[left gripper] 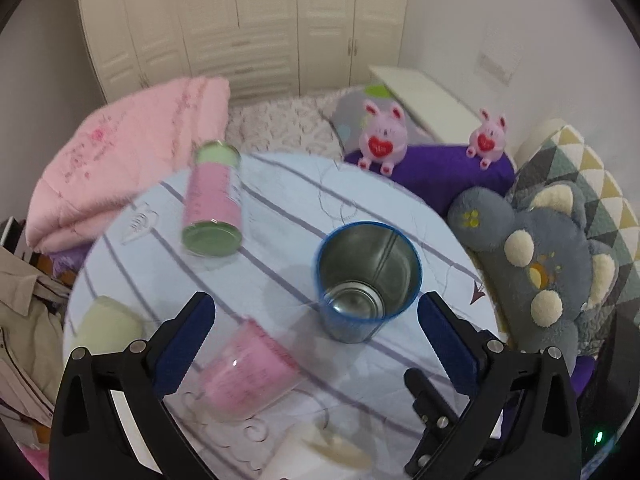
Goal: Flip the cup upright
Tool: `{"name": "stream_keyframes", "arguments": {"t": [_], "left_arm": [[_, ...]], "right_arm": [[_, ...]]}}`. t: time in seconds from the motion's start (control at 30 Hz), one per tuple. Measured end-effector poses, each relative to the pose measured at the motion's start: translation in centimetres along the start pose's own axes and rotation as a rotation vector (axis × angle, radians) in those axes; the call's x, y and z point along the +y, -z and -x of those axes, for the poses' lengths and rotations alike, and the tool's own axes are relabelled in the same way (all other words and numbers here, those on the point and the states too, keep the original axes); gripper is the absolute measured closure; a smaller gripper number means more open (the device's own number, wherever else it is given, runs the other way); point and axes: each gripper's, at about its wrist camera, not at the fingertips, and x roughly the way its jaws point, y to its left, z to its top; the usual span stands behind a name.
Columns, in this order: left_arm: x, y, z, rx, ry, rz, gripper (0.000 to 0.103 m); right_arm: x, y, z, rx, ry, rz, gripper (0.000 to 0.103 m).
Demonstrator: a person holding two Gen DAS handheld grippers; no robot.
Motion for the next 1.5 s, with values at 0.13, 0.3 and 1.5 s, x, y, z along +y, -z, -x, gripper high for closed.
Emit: {"name": "stream_keyframes", "arguments": {"t": [0.13,0.3,1.5], "left_arm": [[1.3,1.5,3.5,-0.094,-0.030,-0.007,0.001],[3.3,3.8,7.0,-0.172,-0.072,0.000,0.001],[7.4,16.0,16.6,-0.387,-0.152,0.041,0.000]], "right_arm": [[1.0,0.2,1.5,-0.034,0.000,0.009,0.023],[2.6,0.8,3.4,-0.074,0.010,0.035,0.023],[9.4,3.7,11.6,-0.322,-0.089,0.205,0.023]]}}
